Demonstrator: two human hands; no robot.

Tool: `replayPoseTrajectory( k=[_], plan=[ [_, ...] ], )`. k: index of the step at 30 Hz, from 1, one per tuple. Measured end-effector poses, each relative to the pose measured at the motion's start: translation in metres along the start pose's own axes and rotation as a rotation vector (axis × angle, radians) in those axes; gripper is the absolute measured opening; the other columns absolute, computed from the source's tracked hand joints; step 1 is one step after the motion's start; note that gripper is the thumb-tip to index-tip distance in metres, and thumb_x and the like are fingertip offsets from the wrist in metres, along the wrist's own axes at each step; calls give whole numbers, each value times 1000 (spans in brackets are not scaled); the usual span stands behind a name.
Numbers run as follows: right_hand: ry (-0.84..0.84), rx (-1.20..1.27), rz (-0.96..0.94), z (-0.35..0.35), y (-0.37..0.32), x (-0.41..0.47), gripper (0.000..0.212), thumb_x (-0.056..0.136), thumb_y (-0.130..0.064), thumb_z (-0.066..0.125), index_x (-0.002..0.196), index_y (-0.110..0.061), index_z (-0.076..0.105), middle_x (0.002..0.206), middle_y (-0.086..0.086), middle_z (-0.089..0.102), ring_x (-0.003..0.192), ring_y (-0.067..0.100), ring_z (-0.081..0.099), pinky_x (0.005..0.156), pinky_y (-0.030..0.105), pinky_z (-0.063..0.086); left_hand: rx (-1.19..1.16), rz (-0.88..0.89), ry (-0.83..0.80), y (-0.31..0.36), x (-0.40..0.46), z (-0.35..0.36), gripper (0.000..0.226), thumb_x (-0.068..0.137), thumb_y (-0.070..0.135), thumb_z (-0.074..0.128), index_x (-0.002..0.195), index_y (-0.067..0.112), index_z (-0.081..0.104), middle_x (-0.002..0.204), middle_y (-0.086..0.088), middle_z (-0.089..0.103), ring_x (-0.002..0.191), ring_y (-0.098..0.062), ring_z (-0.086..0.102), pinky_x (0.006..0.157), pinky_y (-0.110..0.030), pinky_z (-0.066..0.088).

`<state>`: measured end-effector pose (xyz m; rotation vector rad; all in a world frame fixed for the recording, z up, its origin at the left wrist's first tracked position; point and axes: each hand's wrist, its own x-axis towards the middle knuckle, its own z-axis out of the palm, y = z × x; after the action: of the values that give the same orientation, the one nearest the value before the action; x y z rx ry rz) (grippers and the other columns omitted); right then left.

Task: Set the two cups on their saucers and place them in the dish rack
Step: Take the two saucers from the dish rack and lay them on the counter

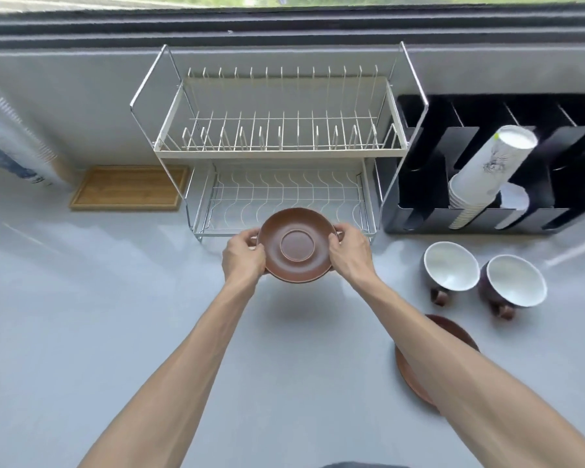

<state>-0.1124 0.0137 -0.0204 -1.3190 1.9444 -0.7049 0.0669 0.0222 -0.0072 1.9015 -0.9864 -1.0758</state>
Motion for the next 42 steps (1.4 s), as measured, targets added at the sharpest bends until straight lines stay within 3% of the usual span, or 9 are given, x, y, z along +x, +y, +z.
replayPoseTrajectory(
  k=[8,16,22,28,35,40,42],
  plan=[
    [89,46,58,-37,43,-44,34,93,-21,49,119,-14,68,106,12,72,103,35,65,87,53,56,8,58,-111,-3,-44,21,36,88,5,58,116,21,73,87,5,69,65,-13,70,75,-42,65],
    [193,49,145,-90,103,-79,34,97,-21,49,126,-11,64,114,10,70,114,30,60,101,41,45,40,89,-259,-12,-88,73,31,90,6,62,119,14,71,86,0,70,48,0,67,78,-44,65],
    [269,52,208,-128,146,-103,31,96,-20,52,122,-14,67,114,8,71,108,28,64,96,39,49,34,72,-377,-8,-125,113,27,89,6,64,114,14,70,83,-3,70,68,-18,71,81,-47,64],
    [326,73,293,-162,191,-125,30,96,-21,51,121,-19,67,113,7,70,106,30,65,93,40,50,102,93,-484,-7,-157,154,27,88,7,66,114,13,70,86,-6,73,74,-22,74,79,-46,65],
    [388,103,388,-197,244,-149,31,96,-23,49,121,-17,67,112,6,69,106,29,64,92,45,53,251,120,-603,-9,-189,204,20,81,17,70,98,27,71,84,2,78,69,-22,78,84,-47,63],
    [427,87,454,-220,280,-161,31,98,-22,48,125,-17,64,115,8,68,108,29,63,94,39,49,367,169,-688,-9,-214,238,25,75,31,68,99,33,74,84,11,79,88,-16,76,86,-48,61],
    [434,81,481,-227,294,-164,32,99,-22,48,127,-16,63,117,9,67,109,30,62,95,40,49,417,182,-715,-10,-222,250,28,75,30,66,102,33,75,82,11,79,85,-16,75,87,-48,60]
  ],
)
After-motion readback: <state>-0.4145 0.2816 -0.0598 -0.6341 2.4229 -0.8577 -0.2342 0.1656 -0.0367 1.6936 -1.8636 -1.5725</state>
